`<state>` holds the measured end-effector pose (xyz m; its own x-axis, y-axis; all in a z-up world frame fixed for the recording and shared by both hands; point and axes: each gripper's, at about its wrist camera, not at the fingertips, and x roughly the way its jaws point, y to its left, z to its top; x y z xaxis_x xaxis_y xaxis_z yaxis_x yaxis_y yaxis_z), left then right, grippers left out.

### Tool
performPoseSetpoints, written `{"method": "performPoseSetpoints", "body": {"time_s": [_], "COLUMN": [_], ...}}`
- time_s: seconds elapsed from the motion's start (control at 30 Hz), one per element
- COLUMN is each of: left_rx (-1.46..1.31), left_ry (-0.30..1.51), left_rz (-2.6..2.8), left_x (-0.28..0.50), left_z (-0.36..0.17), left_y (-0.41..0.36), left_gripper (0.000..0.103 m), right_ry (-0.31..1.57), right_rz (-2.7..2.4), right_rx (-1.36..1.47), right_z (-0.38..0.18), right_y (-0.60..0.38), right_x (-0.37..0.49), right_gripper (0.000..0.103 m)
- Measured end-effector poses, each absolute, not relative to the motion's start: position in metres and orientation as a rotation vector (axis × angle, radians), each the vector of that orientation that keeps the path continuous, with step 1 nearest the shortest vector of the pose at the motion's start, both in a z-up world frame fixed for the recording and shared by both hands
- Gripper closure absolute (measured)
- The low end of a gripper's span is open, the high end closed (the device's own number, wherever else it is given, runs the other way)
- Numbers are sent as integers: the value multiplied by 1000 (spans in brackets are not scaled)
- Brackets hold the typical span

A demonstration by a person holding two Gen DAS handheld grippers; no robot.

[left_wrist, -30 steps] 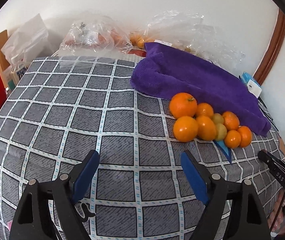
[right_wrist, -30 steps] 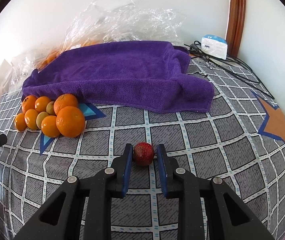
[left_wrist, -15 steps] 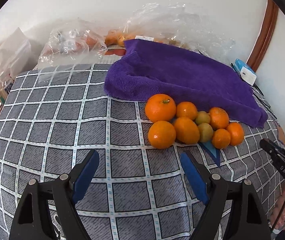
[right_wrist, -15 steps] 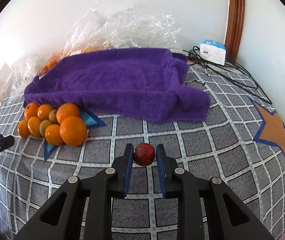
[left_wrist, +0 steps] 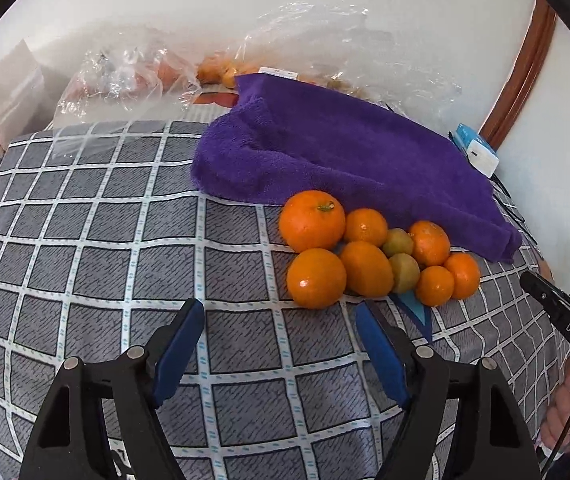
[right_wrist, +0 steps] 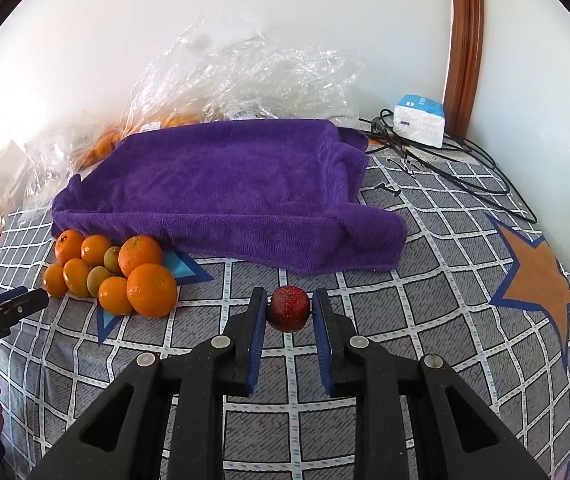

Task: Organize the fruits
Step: 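Grasp a large orange mandarin with the left gripper while the right gripper holds the strawberry, then carry the mandarin in the left gripper and strawberry in the right over the purple towel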

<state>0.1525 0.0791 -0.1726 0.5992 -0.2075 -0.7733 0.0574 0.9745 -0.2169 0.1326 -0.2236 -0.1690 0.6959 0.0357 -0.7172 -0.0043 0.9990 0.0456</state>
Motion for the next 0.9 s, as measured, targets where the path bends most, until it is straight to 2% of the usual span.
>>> {"method": "performPoseSetpoints", "body": {"time_s": [0.1,0.17,0.3,0.4,0.43,0.9], "left_rx": [-154,-143,-127,-79,-74,-167], "left_ry": [922,927,926,915,921,924], "left_rz": [-161,-150,-84,-71,-71,-87], "left_x": [159,163,171,175,176,161], "left_z": [-171,-172,-176,-176,-176,-135], "left_y": [68,62,56,50,48,75], "left_gripper": [30,37,47,68,71,71], "right_ry": [806,803,797,799,805,789], "right_rz": [33,32,31,34,37,47], "right_rx": [52,46,24,33,45,63], "right_z": [-170,-170,-170,-171,-172,-153], "right_y": [-225,-225,-226,-228,-230,-222], "right_x": [132,130,128,127,128,139], "right_gripper": [80,80,80,80,80,80]}}
